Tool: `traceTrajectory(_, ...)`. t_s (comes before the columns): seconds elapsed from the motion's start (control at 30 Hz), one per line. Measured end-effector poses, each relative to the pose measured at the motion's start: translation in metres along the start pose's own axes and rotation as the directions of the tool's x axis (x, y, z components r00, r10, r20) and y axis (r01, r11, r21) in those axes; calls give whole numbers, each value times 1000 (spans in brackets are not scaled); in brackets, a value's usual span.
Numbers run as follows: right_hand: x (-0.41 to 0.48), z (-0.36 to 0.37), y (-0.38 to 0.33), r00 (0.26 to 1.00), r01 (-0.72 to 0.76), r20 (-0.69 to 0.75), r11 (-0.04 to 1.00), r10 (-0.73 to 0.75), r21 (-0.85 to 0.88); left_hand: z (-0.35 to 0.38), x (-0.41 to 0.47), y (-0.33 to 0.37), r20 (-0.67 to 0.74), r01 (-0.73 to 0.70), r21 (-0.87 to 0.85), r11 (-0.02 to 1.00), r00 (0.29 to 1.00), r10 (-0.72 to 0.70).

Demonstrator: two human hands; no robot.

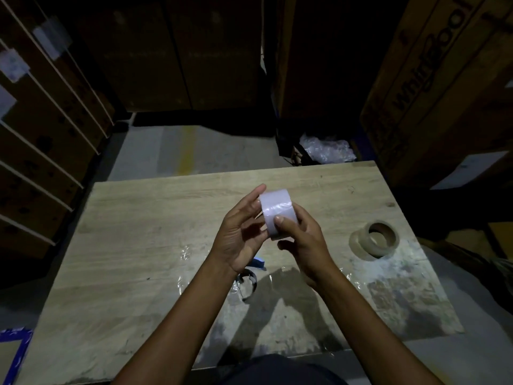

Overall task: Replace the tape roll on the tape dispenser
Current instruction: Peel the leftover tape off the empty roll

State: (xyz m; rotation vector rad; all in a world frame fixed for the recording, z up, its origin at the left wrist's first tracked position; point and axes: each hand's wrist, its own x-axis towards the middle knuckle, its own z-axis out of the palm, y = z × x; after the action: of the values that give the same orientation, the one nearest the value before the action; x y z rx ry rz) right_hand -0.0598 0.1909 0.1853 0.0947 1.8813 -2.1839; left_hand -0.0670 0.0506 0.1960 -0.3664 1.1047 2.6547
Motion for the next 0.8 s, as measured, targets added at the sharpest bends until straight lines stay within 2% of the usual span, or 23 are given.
traceTrajectory(0.1,6,-18,9,997,-53,-46,997,56,59,13,12,-9,-56,-31,202,979,997,43)
traceTrajectory(0.23,19,-50,15,982,-55,-180,998,57,15,20,43,-31,-137,-31,365,930,987,87)
traceTrajectory(0.33,39,-83,26,956,-55,-293,996,31,-76,28,81,-52,-157,17,485,874,985,68)
traceTrajectory(0.5,78,-148,46,894,-88,-447,969,-26,-231,48,147,-85,-113,51,640,766,993,28)
traceTrajectory(0.57,95,-172,54,871,-176,-490,913,-30,-369,53,168,-101,-97,77,686,724,995,-14)
traceTrajectory(0.67,122,-199,68,859,-257,-503,770,-95,-584,57,194,-127,-85,129,731,670,992,-99)
traceTrajectory(0.73,141,-214,76,868,-271,-471,645,-157,-714,59,208,-146,-101,161,744,649,987,-129)
traceTrajectory(0.8,158,-226,82,886,-318,-439,494,-150,-809,60,221,-164,-119,186,740,647,982,-146)
